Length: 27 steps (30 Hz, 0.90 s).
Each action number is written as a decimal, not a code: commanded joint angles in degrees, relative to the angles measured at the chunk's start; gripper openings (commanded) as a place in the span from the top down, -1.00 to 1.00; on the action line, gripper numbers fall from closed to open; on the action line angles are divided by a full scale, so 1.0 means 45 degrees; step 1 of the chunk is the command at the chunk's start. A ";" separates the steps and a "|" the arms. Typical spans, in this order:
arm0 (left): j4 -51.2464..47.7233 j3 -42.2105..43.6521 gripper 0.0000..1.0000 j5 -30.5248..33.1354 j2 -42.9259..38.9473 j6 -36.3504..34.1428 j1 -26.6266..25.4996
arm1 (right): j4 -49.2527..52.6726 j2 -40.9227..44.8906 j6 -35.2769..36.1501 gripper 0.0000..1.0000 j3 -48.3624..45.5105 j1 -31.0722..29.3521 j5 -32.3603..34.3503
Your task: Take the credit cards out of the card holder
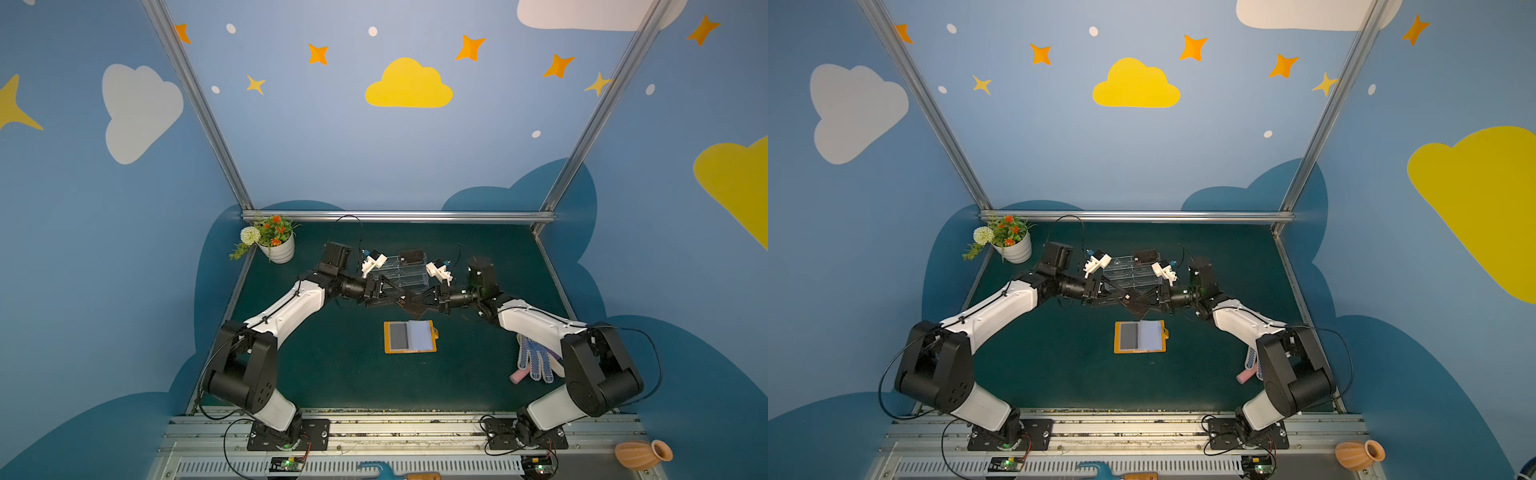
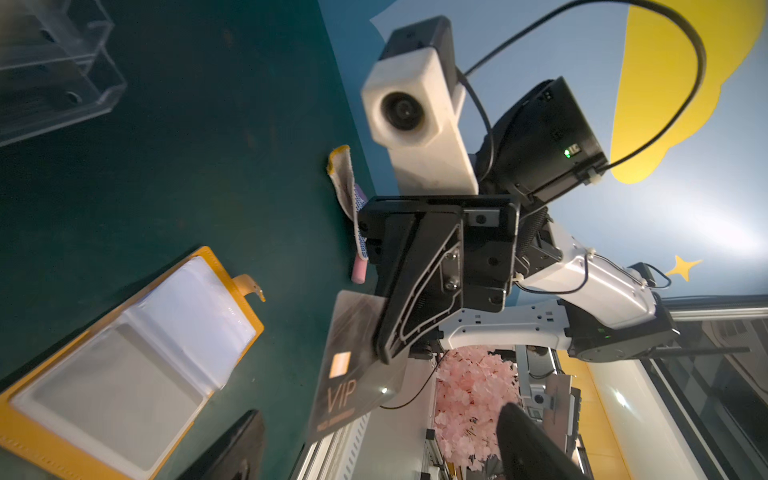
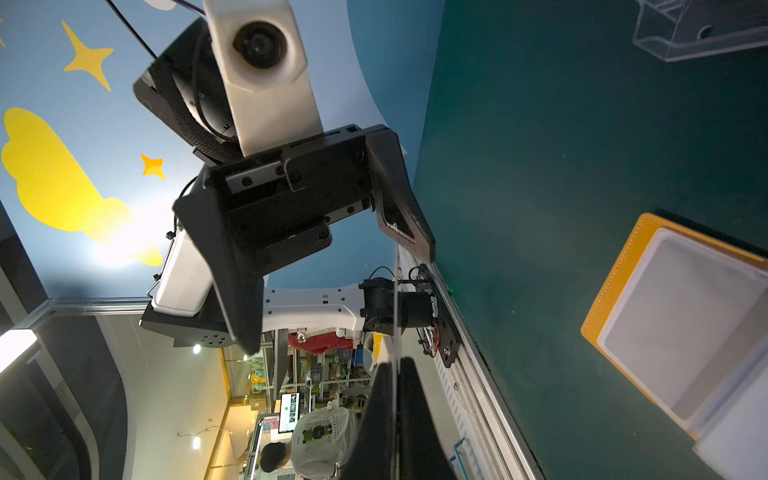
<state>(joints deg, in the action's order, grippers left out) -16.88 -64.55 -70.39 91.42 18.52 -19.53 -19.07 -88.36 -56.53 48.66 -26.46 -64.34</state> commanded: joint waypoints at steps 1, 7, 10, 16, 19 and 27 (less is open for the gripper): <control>-0.2308 -0.0661 -0.62 -0.0999 0.0668 -0.1981 -0.0016 | -0.0364 -0.0185 0.0114 1.00 0.0182 -0.0060 -0.0439; -0.2889 -0.1094 -0.47 -0.0803 0.1276 -0.2481 -0.0030 | -0.0567 -0.0328 0.0014 1.00 0.0182 -0.0243 -0.0668; -0.2698 -0.1017 -0.43 -0.1006 0.1261 -0.2428 -0.0094 | -0.0577 -0.0405 0.0063 1.00 0.0242 -0.0348 -0.0705; -0.2906 -0.1004 -0.24 -0.1023 0.1296 -0.2705 -0.0289 | -0.0723 -0.0638 0.0026 1.00 0.0376 -0.0494 -0.0724; -0.3061 -0.1082 -0.10 -0.0925 0.1486 -0.2770 -0.0325 | -0.0777 -0.0675 0.0043 1.00 0.0416 -0.0585 -0.0759; -0.3167 -0.1084 0.43 -0.0817 0.1561 -0.2817 -0.0460 | -0.0814 -0.0663 0.0125 1.00 0.0328 -0.0705 -0.0772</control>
<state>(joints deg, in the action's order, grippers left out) -30.28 -68.47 -73.65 97.84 7.25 -21.34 -21.23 -90.98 -56.66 48.80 -29.28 -66.89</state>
